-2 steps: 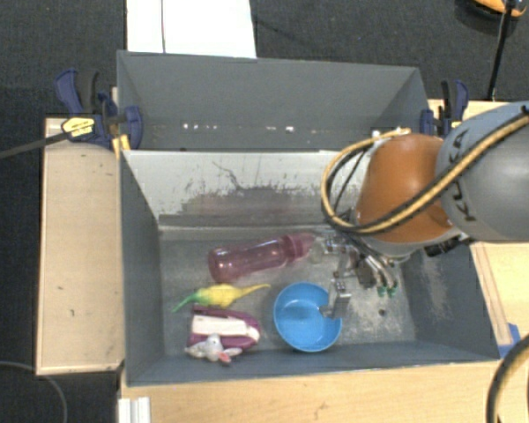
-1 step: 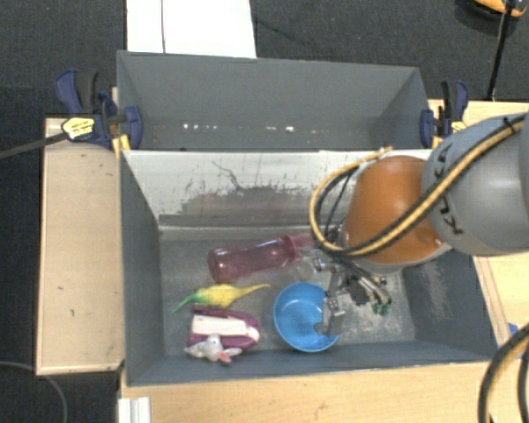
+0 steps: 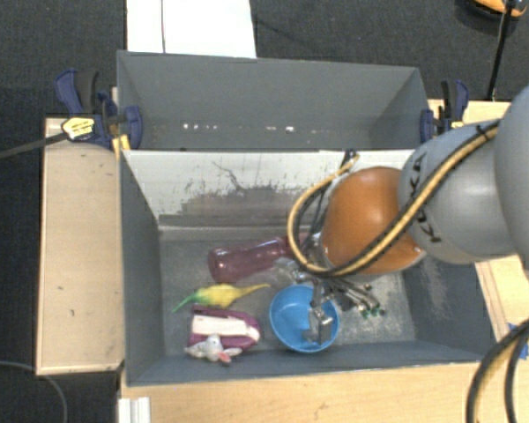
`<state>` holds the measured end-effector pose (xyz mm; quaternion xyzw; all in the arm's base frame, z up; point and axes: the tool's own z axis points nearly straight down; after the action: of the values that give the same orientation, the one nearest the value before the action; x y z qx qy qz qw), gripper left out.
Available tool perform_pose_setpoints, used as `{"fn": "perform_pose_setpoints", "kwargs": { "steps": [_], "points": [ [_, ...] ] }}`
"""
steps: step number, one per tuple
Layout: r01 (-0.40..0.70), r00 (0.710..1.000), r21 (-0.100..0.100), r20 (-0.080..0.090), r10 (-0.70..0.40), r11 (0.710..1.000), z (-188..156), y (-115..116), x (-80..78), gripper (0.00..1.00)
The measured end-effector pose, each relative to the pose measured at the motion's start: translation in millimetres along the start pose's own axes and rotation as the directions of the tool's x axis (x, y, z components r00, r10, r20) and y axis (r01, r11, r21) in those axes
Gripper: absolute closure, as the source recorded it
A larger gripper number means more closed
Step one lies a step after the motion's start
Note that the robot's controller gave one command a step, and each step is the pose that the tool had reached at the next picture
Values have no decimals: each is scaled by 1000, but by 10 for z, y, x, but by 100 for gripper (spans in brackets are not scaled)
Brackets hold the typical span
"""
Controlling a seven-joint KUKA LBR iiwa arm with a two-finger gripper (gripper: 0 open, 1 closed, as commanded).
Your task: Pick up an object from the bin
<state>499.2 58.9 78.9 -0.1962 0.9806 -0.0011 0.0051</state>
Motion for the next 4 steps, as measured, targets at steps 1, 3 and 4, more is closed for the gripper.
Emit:
{"fn": "perform_pose_setpoints", "kwargs": {
  "steps": [1, 3, 4],
  "points": [
    [2, 1000, -2, 1, -2, 1000, 83, 160, -97, 100],
    [9, 1000, -5, -6, -9, 1000, -425, 108, -44, 100],
    [-15, 1000, -1, 7, 15, 1000, -761, 34, -111, 100]
  ]
}}
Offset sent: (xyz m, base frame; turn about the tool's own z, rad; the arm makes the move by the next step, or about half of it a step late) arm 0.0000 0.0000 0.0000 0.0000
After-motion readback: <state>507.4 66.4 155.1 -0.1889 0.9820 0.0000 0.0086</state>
